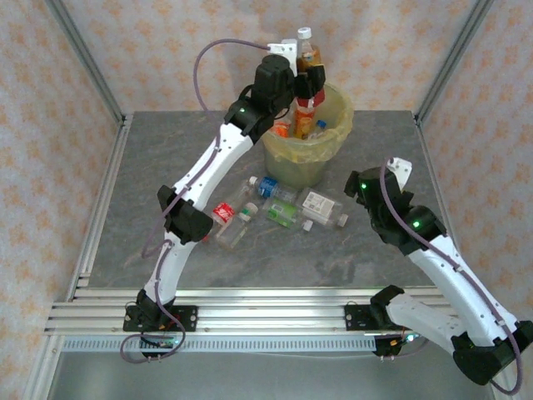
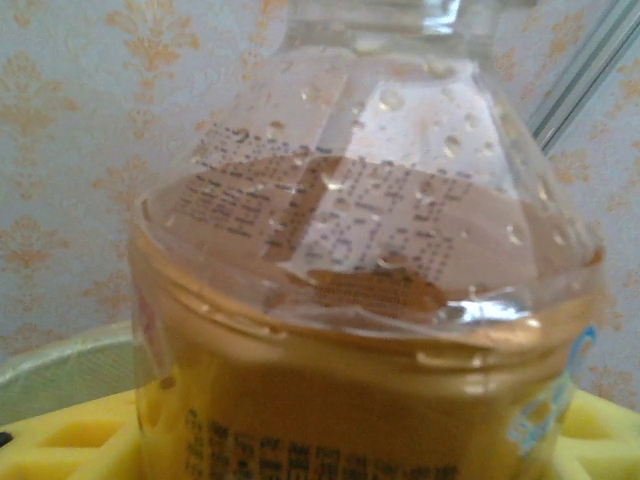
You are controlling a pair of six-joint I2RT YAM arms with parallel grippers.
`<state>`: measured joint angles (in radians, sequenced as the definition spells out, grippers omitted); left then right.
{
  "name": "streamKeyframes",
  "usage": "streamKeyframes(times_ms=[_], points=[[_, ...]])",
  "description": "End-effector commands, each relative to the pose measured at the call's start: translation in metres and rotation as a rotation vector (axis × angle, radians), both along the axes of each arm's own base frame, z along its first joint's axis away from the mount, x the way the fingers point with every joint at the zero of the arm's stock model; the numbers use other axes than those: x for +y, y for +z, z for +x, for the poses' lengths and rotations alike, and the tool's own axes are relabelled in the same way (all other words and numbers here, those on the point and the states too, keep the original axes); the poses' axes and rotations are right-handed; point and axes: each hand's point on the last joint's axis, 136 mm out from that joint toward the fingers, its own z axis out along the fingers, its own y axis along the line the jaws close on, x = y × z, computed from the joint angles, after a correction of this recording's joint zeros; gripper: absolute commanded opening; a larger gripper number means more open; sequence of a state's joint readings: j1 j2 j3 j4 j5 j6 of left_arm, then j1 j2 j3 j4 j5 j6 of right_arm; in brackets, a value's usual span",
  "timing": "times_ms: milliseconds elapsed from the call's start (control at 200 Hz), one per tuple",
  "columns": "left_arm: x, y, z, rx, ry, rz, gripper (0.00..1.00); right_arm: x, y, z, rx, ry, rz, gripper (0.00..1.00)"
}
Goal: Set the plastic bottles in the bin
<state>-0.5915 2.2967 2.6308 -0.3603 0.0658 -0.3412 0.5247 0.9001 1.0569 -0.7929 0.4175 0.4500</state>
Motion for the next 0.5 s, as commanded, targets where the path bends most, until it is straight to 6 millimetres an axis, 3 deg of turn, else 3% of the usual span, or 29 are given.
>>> streamKeyframes(times_ms=[0, 495], points=[[0.003, 0.013, -0.002, -0.021, 0.050, -0.028, 0.66, -0.012, -0.005, -0.006, 0.009, -0.048, -0.036, 0.99], [0.009, -0.023, 0.006, 0.099, 0.225, -0.108, 0.68, -0.014, -0.009, -0.007, 0.006, -0.055, -0.035, 0.99]])
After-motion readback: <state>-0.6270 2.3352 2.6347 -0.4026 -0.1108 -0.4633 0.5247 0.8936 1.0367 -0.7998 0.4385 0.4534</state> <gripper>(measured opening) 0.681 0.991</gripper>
